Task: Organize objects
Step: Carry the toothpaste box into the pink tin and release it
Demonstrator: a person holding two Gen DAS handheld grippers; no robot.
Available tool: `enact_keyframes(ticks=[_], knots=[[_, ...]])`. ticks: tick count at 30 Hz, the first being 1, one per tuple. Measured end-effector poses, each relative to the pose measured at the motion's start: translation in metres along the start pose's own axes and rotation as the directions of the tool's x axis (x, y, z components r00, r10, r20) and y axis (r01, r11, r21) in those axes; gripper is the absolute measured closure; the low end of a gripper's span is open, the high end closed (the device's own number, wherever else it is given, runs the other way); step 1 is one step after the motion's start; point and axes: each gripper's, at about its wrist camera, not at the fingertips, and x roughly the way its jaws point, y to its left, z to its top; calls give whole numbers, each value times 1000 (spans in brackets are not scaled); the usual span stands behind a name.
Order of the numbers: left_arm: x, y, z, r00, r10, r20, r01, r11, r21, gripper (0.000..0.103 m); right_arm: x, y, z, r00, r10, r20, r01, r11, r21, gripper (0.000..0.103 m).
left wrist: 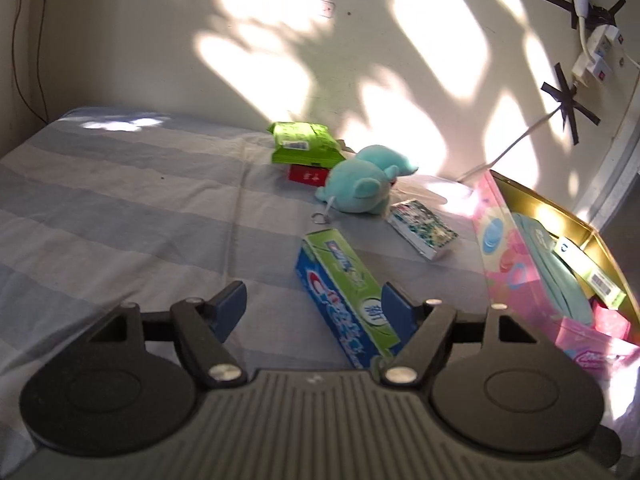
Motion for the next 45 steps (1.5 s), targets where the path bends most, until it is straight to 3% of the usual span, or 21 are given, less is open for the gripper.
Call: enact_keyframes(ticks=[2,3,4,5,7,8,10,13,17,19,21,24,26,30,33,38,45], knots=[[9,-12,-5,999,-29,-39,29,1000,3,16,5,1,2,1000,-3,-7,3,1000,-19,61],[15,-18,-8,998,-19,-58,20,999,28,16,7,2,2,1000,1,-16,-1,1000,-30,62],[22,-23,-12,997,-1,-79,5,999,51,16,9,4,1,1000,7,-22,-8,999,-45,71],[28,-25,-15,995,11,-99,-5,998,60,17,9,7,0,1000,0,-16,-1,998,-68,70],[39,-23,-24,989,-13,-144,18,999,31,28,6,12,-3,1000,2,-5,-2,995,-104,71],[41,-21,-24,987,-50,-155,50,999,-1,43,6,13,-4,1000,10,-2,-10,994,-109,71],[36,-25,-20,988,-39,-150,36,999,-19,46,1,12,-6,999,15,28,-12,994,-108,71],[23,-53,-2,995,-58,-87,63,996,58,49,-12,11,-3,990,-44,131,60,991,-121,71],[17,-108,27,989,-148,-5,146,971,191,49,-35,-10,10,946,-171,276,194,979,-60,71],[21,-137,37,980,-200,18,189,947,260,49,-46,-29,18,913,-249,323,264,964,-5,70],[31,-167,45,966,-256,23,235,917,322,50,-52,-49,24,884,-318,342,320,946,53,70],[56,-202,54,952,-305,-20,291,884,365,52,-53,-77,32,859,-393,329,372,920,125,69],[81,-222,57,951,-301,-74,306,876,372,52,-48,-95,33,861,-416,294,385,909,157,69],[118,-237,59,942,-281,-182,330,867,373,57,-35,-129,34,891,-401,214,348,905,245,64],[119,-243,58,957,-250,-145,289,857,427,57,-34,-136,29,898,-386,212,324,905,276,61],[97,-238,57,959,-266,-100,281,847,452,57,-43,-127,20,893,-374,251,303,911,279,53],[55,-206,46,971,-240,-13,223,882,415,56,-67,-119,12,866,-421,271,332,888,318,53]])
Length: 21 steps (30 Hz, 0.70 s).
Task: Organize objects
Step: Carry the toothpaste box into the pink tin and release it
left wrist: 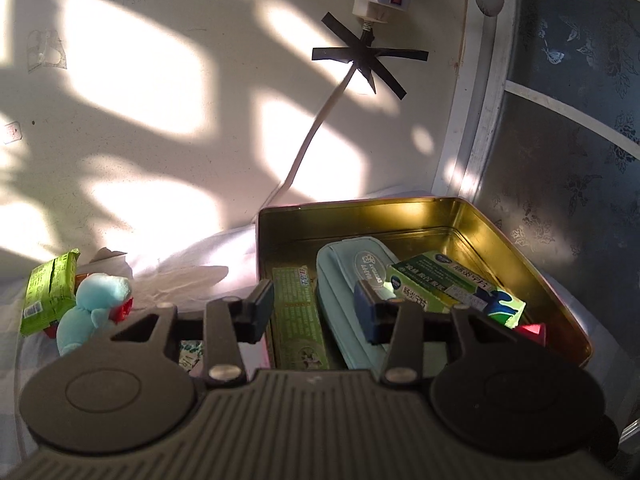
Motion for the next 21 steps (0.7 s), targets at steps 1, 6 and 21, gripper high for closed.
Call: enact_keyframes(ticks=[1,6,21], knots=[[-6,1,-4,1000,9,5,-9,1000,-3,56,-2,-4,1,1000,-9,0,9,1000,11,53],[-29,4,-36,999,49,9,-49,999,3,50,-25,-19,2,998,-60,-2,60,995,75,53],[-55,18,-113,984,179,2,-179,983,35,49,-48,-6,-8,996,-74,-46,78,992,98,53]])
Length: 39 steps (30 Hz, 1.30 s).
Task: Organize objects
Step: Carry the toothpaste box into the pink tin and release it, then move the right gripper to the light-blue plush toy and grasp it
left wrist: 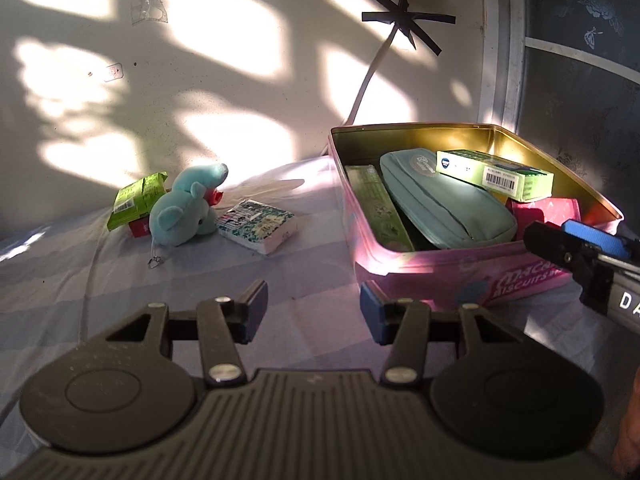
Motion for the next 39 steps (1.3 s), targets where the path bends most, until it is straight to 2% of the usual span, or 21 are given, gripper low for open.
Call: enact_keyframes(ticks=[11,20,32,39], knots=[[2,32,-30,999,33,-33,-34,999,-30,49,9,41,-20,993,76,-93,-82,995,-62,53],[7,65,-46,993,105,-53,-108,992,-62,48,21,67,-30,981,114,-159,-131,986,-101,53],[10,119,-54,981,179,-73,-187,974,-125,48,38,109,-42,959,174,-222,-217,959,-184,53],[12,150,-48,973,222,-66,-230,960,-158,48,49,132,-46,945,204,-255,-263,939,-220,52]])
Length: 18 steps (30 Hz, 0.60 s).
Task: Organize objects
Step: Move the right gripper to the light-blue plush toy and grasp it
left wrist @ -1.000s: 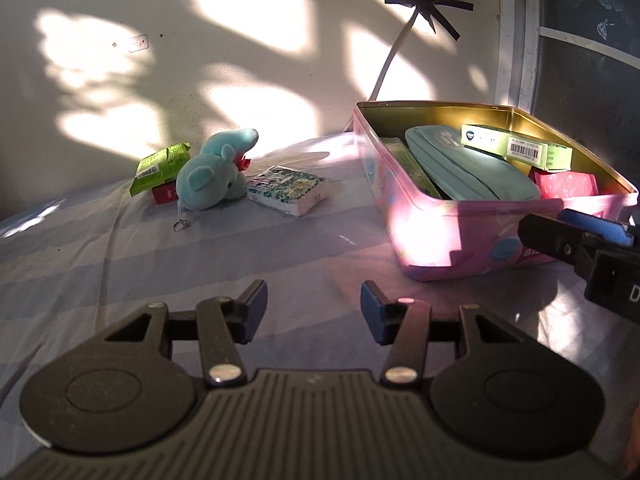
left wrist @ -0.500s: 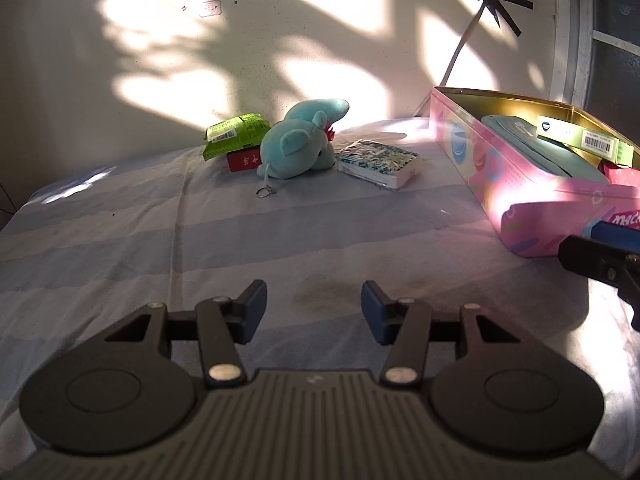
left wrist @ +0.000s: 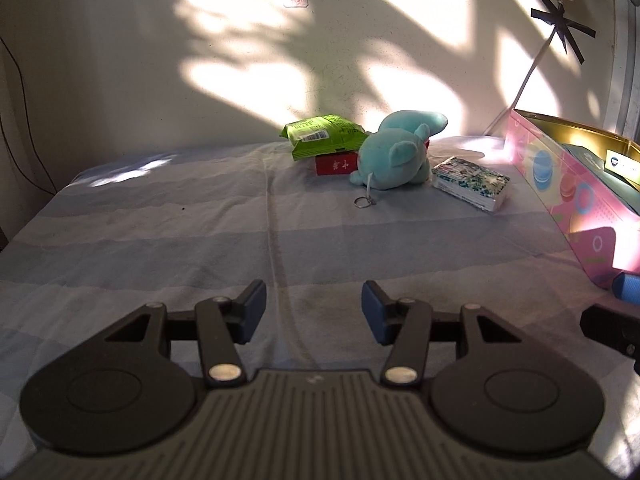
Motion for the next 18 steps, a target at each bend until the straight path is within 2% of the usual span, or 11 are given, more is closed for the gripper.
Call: enact_keyframes(ticks=[8,18], knots=[[13,30,9,998,55,6,-54,997,-63,48,18,18,5,999,25,-22,-26,999,-39,52],[22,50,7,998,60,-6,-60,989,-132,48,42,39,12,998,50,-50,-54,996,-74,52]])
